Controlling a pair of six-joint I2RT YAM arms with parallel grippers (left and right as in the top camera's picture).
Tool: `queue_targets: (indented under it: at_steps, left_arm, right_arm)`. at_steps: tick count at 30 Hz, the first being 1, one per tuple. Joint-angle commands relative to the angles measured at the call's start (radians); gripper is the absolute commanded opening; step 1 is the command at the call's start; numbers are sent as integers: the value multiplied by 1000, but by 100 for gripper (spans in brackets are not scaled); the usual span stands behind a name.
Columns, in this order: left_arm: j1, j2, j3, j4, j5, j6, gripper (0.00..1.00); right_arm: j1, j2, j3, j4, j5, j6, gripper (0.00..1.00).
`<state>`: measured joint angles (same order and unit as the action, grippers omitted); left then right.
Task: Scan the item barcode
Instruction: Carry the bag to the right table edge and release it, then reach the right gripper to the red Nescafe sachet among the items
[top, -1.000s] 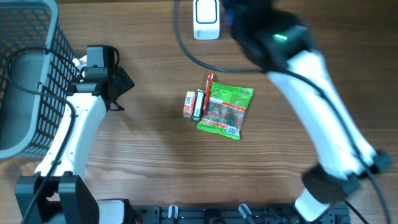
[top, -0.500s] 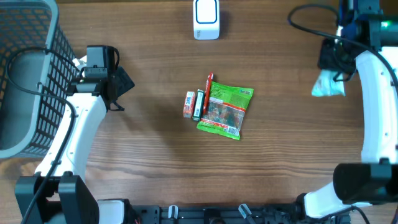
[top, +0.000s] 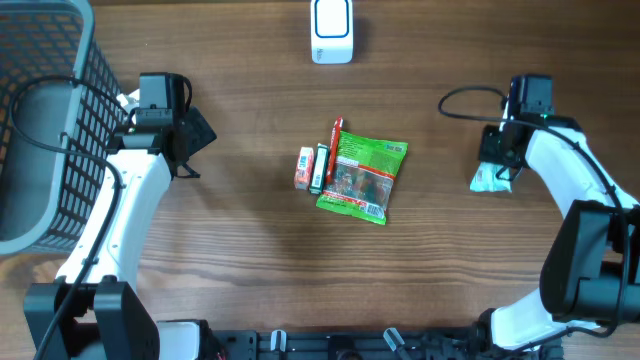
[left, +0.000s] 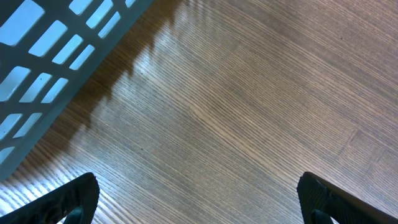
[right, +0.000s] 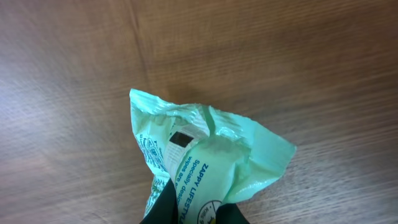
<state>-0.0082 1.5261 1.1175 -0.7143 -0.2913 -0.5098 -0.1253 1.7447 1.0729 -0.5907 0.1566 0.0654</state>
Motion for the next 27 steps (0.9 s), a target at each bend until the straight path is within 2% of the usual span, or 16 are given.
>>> queue_targets:
  at_steps: [1, 2, 4, 7, 8, 14, 15, 18, 22, 24, 25, 27]
  left_arm:
    - [4, 5, 1, 3, -16, 8, 100]
    - [4, 5, 1, 2, -16, 8, 100]
    - [4, 5, 1, 3, -16, 8, 100]
    - [4, 5, 1, 3, -16, 8, 100]
    - [4, 5, 1, 2, -16, 8, 100]
    - [4, 5, 1, 3, -16, 8, 100]
    - [4, 5, 1, 2, -16, 8, 100]
    - [4, 5, 1, 2, -16, 8, 100]
    - [4, 5, 1, 2, -16, 8, 100]
    - [4, 5, 1, 2, -16, 8, 100]
    - [4, 5, 1, 3, -16, 8, 100]
    - [4, 5, 1, 3, -16, 8, 100]
  right_arm:
    - [-3, -7, -8, 23, 1, -39, 16]
    - [-3, -7, -8, 23, 7, -39, 46]
    - [-3, -7, -8, 25, 7, -39, 54]
    - [-3, -8, -4, 32, 16, -40, 82]
    - [-3, -9, 10, 16, 47, -39, 86]
    - [4, -10, 235, -225, 55, -35, 87]
    - [14, -11, 291, -287, -99, -7, 88]
    - [44, -11, 303, -312, -285, 107, 86]
    - [153, -11, 294, -323, -343, 174, 84]
    - [245, -11, 294, -304, -350, 194, 90]
    - [275, -11, 294, -286, -368, 212, 100]
    - [346, -10, 293, -253, -443, 280, 100]
